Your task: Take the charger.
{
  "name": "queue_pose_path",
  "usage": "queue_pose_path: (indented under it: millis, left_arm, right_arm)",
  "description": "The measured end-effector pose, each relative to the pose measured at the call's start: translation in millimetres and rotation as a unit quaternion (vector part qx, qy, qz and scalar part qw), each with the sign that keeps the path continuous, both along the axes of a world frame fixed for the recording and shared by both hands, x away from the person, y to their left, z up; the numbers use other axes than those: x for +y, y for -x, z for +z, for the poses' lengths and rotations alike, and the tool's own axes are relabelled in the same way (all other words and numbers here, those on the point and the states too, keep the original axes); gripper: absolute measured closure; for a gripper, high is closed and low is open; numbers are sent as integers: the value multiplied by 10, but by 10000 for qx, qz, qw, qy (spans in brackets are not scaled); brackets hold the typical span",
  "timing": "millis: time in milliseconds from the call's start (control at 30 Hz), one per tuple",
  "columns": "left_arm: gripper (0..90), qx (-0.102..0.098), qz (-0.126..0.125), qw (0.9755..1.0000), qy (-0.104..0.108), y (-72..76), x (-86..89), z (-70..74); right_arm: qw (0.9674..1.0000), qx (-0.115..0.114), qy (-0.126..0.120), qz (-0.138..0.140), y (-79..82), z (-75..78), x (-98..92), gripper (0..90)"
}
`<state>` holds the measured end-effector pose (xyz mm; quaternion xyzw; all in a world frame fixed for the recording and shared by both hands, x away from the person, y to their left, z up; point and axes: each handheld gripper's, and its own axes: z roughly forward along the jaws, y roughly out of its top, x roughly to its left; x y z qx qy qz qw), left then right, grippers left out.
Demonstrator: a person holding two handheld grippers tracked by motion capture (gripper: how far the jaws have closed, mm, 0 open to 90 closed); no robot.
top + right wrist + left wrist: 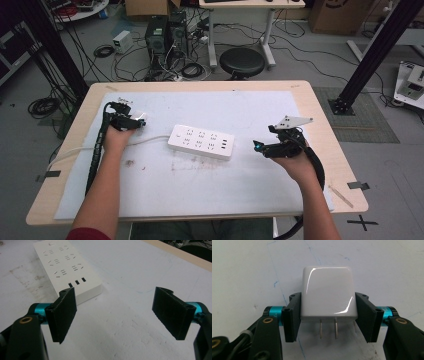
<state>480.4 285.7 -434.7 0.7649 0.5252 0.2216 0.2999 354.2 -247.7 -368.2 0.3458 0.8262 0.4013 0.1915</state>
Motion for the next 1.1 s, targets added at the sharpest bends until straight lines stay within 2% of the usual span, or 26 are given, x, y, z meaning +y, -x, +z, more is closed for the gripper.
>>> queue_pose_path:
  millis: [67, 233, 367, 500, 567, 633, 667, 767, 867, 1000, 1033, 1100]
  left_arm:
    - [425, -29, -105, 9999, -61, 19, -10, 41]
    - [425, -126, -159, 9998, -76, 85, -27, 158]
    - [425, -214, -372, 9989, -196, 236, -9, 365]
    - [425, -392, -563, 9976, -39, 384, -2, 547]
    - [425, -492, -659, 9965, 119, 483, -8, 645]
    - [425, -461, -688, 9959, 359, 557, -8, 711]
    - [425, -470, -783, 9949, 438, 609, -13, 753]
    - [425, -459, -1039, 9923, 493, 755, -56, 848]
    - [425, -541, -1243, 9894, 529, 892, -101, 936]
    - [424, -621, -1553, 9850, 424, 1046, -138, 1049]
    - [424, -707, -1695, 9821, 407, 1091, -146, 1066]
    - [424, -767, -1862, 9787, 398, 1145, -146, 1082]
  right_arm:
    - [10000, 5, -7, -24, 0, 1, -3, 202]
    - [10000, -42, -13, 2, -9, 11, -23, 202]
    - [10000, -22, -35, 35, 1, 38, -34, 202]
    - [9999, -33, -77, 69, 15, 57, -41, 202]
    - [9999, -35, -68, 106, 28, 68, -41, 202]
    - [9999, -52, -76, 142, 42, 80, -35, 202]
    - [9998, -63, -79, 183, 49, 85, -31, 202]
    - [9997, -81, -79, 238, 83, 98, -18, 202]
    - [9995, -99, -79, 293, 107, 99, -12, 202]
    - [9993, -56, -118, 336, 114, 86, -4, 202]
    - [9992, -79, -124, 365, 109, 83, -3, 202]
    - [9993, -46, -139, 355, 114, 81, 3, 202]
